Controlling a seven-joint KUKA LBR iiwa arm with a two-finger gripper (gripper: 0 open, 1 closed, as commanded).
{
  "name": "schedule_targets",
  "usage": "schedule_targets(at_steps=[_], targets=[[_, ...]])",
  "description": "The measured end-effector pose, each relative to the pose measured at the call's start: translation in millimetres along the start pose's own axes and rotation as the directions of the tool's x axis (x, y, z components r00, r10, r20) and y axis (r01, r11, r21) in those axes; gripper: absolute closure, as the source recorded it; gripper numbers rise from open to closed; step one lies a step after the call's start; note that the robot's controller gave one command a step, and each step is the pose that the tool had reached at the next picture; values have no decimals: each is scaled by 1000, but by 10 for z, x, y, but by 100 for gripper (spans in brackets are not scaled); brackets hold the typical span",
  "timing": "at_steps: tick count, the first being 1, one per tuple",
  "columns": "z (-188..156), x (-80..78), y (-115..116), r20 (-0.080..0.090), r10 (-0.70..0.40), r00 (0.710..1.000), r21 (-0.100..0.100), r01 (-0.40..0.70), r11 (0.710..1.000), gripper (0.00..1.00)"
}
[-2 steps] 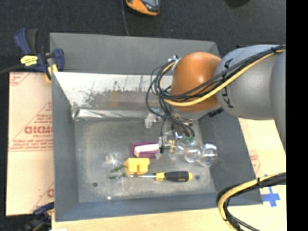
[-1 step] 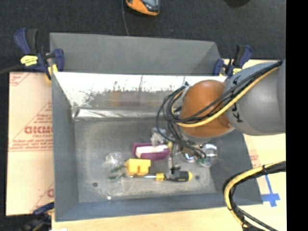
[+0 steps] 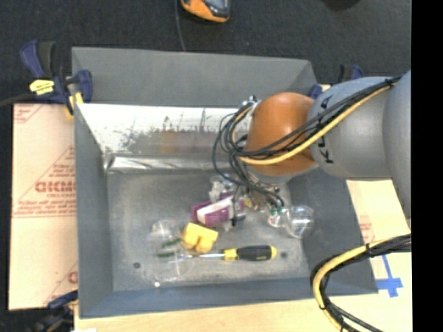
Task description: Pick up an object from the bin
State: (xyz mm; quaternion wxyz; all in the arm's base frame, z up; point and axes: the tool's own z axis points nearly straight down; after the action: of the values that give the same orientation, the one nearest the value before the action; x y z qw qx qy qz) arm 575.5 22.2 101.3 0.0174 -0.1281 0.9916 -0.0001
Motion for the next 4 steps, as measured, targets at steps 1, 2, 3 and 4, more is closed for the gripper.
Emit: schedule_targets(at_steps=[1, 2, 3, 4], targets=[[0, 0, 0, 0, 1, 1000, 0, -1, 1000, 100], [-675, -16, -38, -5, 17, 1000, 0, -17, 1000, 100], [-563, -94, -48, 6, 78, 997, 1, -78, 997, 100], [-434, -70, -52, -10, 77, 997, -1, -77, 997, 100]])
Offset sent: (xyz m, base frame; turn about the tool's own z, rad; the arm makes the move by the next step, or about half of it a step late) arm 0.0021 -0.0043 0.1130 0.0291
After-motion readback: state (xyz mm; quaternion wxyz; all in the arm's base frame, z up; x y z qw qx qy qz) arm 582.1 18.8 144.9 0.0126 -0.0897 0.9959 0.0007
